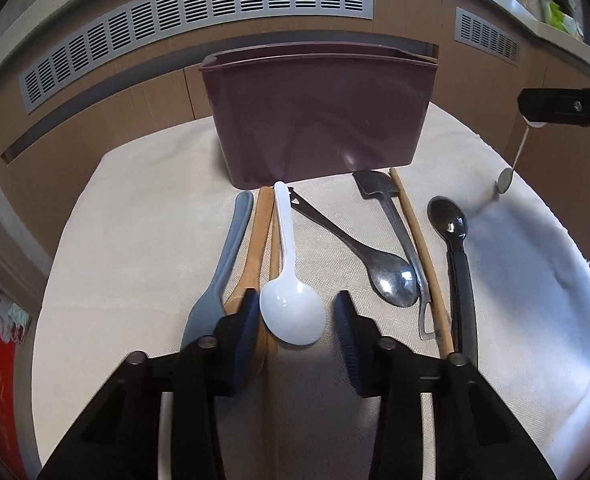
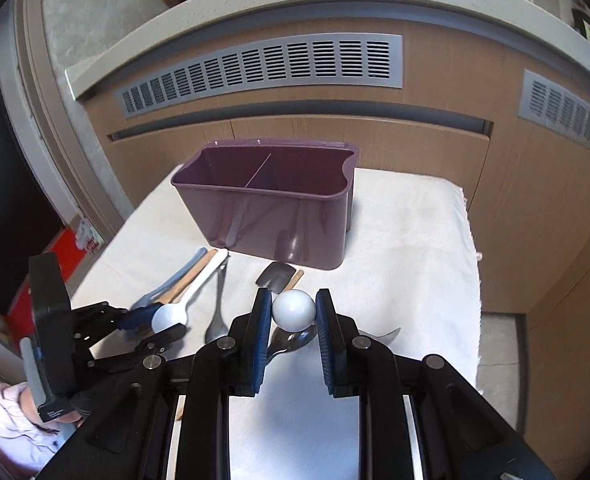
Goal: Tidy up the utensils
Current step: 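Grasp the white plastic spoon with the left tool while the right tool holds its spoon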
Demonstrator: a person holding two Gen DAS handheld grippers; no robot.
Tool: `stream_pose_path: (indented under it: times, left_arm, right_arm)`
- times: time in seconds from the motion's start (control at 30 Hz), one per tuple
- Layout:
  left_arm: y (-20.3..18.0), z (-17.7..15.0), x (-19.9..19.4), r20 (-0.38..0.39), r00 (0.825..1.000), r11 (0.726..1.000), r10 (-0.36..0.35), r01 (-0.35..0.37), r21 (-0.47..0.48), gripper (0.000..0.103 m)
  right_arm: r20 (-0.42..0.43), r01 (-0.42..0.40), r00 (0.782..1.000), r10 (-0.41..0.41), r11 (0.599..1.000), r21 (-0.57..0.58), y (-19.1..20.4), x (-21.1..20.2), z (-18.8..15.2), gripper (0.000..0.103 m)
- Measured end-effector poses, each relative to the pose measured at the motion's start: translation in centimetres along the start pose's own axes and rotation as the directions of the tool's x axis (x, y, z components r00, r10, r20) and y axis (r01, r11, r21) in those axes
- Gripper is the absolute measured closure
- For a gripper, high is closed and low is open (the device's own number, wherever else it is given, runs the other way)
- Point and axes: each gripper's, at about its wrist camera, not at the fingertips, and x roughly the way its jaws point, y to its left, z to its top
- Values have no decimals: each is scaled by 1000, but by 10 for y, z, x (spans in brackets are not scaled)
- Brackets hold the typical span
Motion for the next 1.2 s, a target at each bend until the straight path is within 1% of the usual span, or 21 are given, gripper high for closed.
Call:
stream_pose_path:
  times: [0.07, 0.13, 0.2, 0.37, 0.47, 0.63, 0.73, 0.77, 0.8, 0.87, 0.93, 1.0, 1.1, 1.13, 1.2]
  left_arm:
    - [3, 2, -7, 20, 1000, 1000, -22, 23, -16, 70]
    - [6, 4, -23, 68, 997, 999, -27, 29, -24, 70]
    - [8, 8, -44, 123, 992, 999, -37, 41, -31, 70]
    - [14, 17, -88, 210, 976, 996, -61, 73, -50, 70]
    - [17, 19, -108, 240, 968, 993, -76, 95, -66, 70]
    - [13, 20, -136, 283, 956, 994, -76, 94, -49, 70]
    - [12, 19, -151, 301, 948, 992, -99, 118, -46, 70]
    - [10, 19, -153, 294, 950, 991, -109, 126, -38, 70]
    - [8, 19, -152, 273, 955, 991, -118, 130, -26, 70]
    - [5, 15, -144, 189, 974, 991, -128, 132, -8, 70]
    - [6, 6, -130, 97, 982, 987, -160, 162, -7, 70]
    - [8, -7, -115, 16, 984, 983, -179, 180, -30, 70]
    - [6, -26, -96, -70, 984, 986, -163, 160, -36, 70]
    - [7, -29, -91, -90, 982, 986, -164, 161, -39, 69]
    - [8, -35, -83, -128, 976, 984, -178, 173, -53, 69]
  right_arm:
    - [8, -7, 1000, 6, 1000, 10, 2, -3, -4, 83]
    - [19, -1, 1000, 1, 1000, 14, 3, -7, -5, 83]
    - [28, -2, 1000, 1, 1000, 17, 6, -11, -5, 83]
    - [63, 2, 998, -2, 1000, -1, 17, -26, -8, 83]
    - [72, -2, 997, 4, 1000, -18, 24, -35, -12, 83]
    - [99, 10, 995, -8, 1000, -25, 30, -54, -13, 83]
    - [105, 14, 994, -10, 999, -33, 33, -61, -15, 83]
    - [96, 18, 995, -14, 999, -40, 35, -62, -18, 83]
    - [85, 19, 996, -15, 999, -45, 37, -61, -20, 83]
    - [61, 15, 998, -12, 999, -51, 39, -58, -27, 83]
    - [37, 14, 999, -12, 999, -52, 39, -53, -35, 83]
    - [10, 14, 1000, -14, 999, -44, 38, -46, -43, 83]
    - [-29, -1, 1000, 0, 1000, -25, 34, -35, -53, 83]
    - [-30, -17, 999, 16, 1000, -21, 33, -34, -55, 82]
    - [-23, -12, 1000, 11, 999, -33, 35, -34, -58, 83]
